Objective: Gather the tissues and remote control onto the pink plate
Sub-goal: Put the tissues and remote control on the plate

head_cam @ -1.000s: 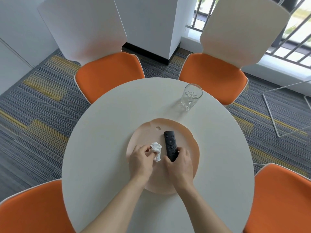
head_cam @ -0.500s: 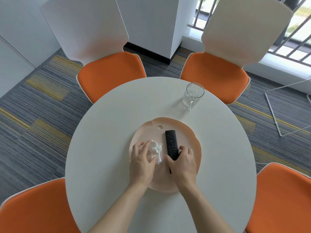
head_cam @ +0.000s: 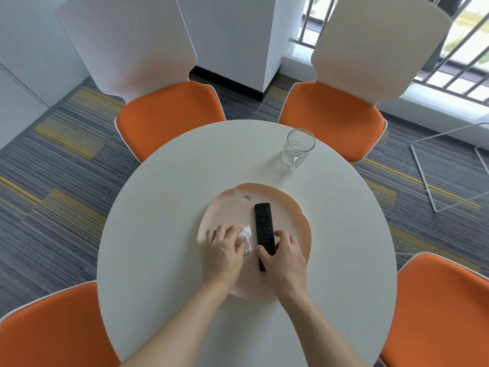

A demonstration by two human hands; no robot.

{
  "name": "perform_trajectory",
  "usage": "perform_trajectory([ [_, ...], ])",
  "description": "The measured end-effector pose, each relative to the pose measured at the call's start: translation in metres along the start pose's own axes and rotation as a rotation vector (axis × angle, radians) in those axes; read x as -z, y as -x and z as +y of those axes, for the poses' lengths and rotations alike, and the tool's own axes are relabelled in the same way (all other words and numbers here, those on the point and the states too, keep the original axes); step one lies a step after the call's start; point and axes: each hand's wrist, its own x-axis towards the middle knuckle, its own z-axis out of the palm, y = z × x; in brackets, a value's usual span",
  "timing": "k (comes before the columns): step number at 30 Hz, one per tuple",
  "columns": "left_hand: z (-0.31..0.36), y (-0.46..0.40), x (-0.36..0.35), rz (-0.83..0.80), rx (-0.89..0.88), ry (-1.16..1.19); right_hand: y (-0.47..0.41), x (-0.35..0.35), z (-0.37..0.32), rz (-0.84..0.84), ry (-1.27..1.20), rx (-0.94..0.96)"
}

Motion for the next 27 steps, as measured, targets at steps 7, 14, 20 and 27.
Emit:
perform_trajectory([
  [7, -0.001, 0.004, 0.001, -0.017, 0.020, 0.013, 0.001, 0.001, 0.003, -0.005, -0.020, -0.019],
  [14, 0.003, 0.009, 0.002, -0.012, 0.031, 0.062, -0.001, 0.003, 0.004, -0.024, -0.033, -0.031],
  [20, 0.004, 0.011, 0.003, -0.039, 0.052, 0.071, 0.003, -0.002, 0.004, -0.035, -0.047, -0.044],
  [27, 0.005, 0.011, 0.005, -0.013, 0.036, 0.079, 0.003, -0.001, 0.005, -0.057, -0.100, -0.036],
])
